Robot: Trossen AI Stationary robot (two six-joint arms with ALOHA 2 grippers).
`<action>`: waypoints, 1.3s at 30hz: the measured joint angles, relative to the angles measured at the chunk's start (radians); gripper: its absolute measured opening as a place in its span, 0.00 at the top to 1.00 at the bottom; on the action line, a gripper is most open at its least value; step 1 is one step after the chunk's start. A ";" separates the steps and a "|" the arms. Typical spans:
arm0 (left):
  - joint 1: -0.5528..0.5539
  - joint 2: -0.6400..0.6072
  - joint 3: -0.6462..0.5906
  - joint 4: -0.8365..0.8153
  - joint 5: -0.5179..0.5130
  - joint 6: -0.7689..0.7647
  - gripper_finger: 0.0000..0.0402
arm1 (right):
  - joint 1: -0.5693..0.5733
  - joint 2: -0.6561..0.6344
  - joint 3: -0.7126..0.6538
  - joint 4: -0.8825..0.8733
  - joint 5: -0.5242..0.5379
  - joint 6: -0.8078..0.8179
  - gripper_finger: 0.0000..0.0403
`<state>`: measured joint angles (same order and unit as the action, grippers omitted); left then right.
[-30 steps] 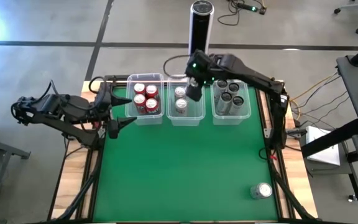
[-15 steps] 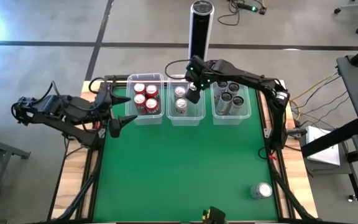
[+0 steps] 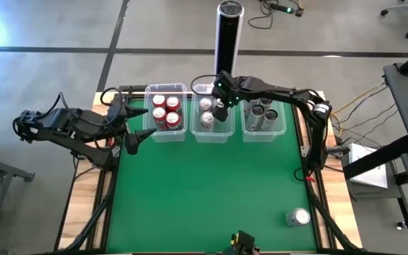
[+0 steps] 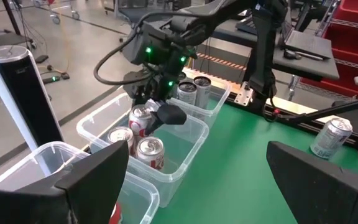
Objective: Sort soda cans
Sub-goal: Put the left silver soda can into the top middle transparent bin, then put the silver soda can into the top middle transparent bin
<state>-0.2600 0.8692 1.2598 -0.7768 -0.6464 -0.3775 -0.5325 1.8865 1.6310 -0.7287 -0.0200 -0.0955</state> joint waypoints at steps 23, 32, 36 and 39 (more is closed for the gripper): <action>0.001 0.012 0.000 0.046 -0.001 -0.029 0.09 | 0.035 -0.017 0.246 -0.174 -0.004 -0.047 0.11; 0.001 0.032 0.000 0.080 -0.001 -0.044 0.09 | 0.093 -0.020 0.398 -0.347 -0.006 -0.036 0.11; 0.001 0.042 0.000 0.084 0.000 -0.055 0.09 | 0.149 -0.057 0.408 -0.394 0.001 -0.034 0.11; 0.001 0.052 0.000 0.088 0.001 -0.078 0.09 | 0.229 -0.116 0.408 -0.415 0.030 -0.027 0.12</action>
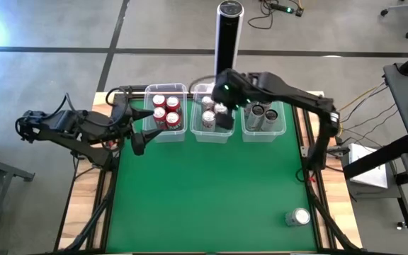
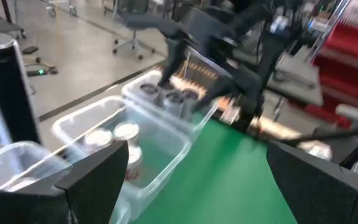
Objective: Sort soda cans
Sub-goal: Put the silver soda can into the top middle transparent bin
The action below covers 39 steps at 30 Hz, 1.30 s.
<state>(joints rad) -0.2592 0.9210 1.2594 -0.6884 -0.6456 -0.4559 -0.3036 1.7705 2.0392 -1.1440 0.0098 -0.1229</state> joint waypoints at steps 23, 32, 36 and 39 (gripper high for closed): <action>-0.040 0.240 0.000 0.456 0.010 0.035 0.09 | 0.845 -0.361 -0.377 -0.098 0.146 0.754 0.17; -0.113 0.276 0.000 0.469 0.010 0.024 0.09 | 1.142 -0.329 -0.430 -0.247 0.199 1.340 0.23; -0.153 0.290 0.000 0.470 0.034 0.034 0.09 | 1.207 -0.327 -0.430 -0.271 0.200 1.522 0.26; -0.183 0.314 -0.006 0.478 0.034 0.031 0.09 | 1.254 -0.325 -0.430 -0.272 0.180 1.592 0.28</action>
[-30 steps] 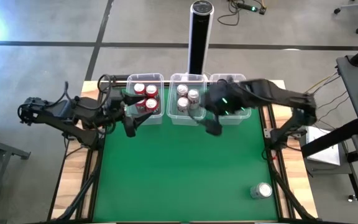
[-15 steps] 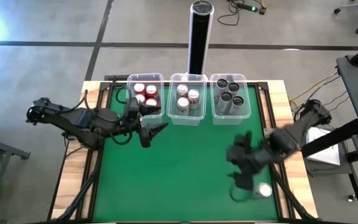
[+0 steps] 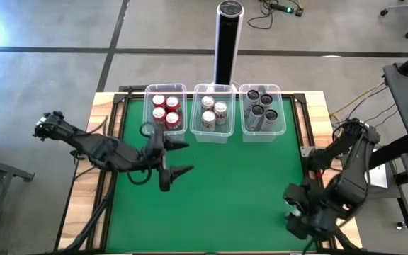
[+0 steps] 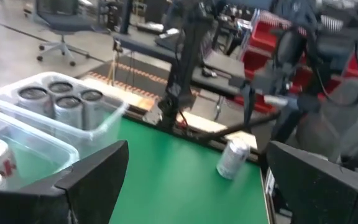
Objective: Sort soda cans
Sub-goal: Put the silver soda can into the top middle transparent bin
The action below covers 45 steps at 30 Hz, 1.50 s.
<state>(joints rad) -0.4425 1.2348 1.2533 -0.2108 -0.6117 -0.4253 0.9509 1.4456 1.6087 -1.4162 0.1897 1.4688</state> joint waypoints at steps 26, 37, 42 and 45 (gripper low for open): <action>-0.058 0.201 -0.044 0.062 0.054 -0.067 0.09 | 0.171 0.178 -0.039 -0.083 -0.172 0.158 0.09; -0.068 0.202 -0.044 0.071 0.054 -0.102 0.09 | 0.175 0.006 -0.325 0.115 -0.110 0.162 0.08; -0.081 0.202 -0.044 0.070 0.054 -0.112 0.09 | 0.175 -0.013 -0.422 0.186 -0.110 0.163 0.08; -0.083 0.202 -0.044 0.070 0.054 -0.116 0.09 | 0.175 -0.011 -0.458 0.238 -0.123 0.138 0.08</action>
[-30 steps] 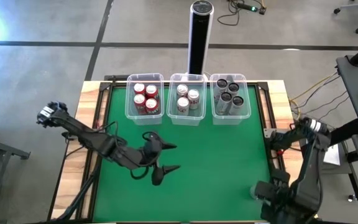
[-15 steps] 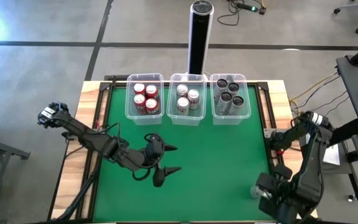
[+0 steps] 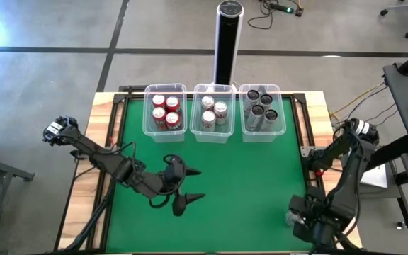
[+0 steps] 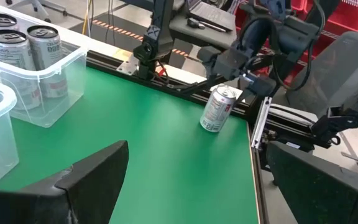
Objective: Sort soda cans
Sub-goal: Put the silver soda can into the top middle transparent bin
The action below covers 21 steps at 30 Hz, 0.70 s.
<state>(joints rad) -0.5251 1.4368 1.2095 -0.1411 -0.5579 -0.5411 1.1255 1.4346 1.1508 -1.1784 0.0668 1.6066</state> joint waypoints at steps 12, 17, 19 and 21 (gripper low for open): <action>0.000 0.000 0.000 -0.046 -0.021 0.005 0.09 | 0.000 0.000 -0.092 0.116 -0.075 0.088 0.17; 0.002 0.000 0.000 -0.049 -0.046 0.008 0.09 | -0.025 0.000 -0.052 0.109 -0.098 0.046 0.26; 0.002 0.000 0.000 -0.043 -0.055 0.008 0.09 | -0.059 0.001 -0.019 0.107 -0.114 0.000 0.26; 0.003 0.000 0.000 -0.041 -0.061 0.008 0.09 | -0.111 0.001 0.031 0.099 -0.108 -0.072 0.26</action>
<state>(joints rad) -0.5218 1.4368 1.2095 -0.1826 -0.6188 -0.5332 1.0148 1.4353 1.1821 -1.0789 -0.0416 1.5348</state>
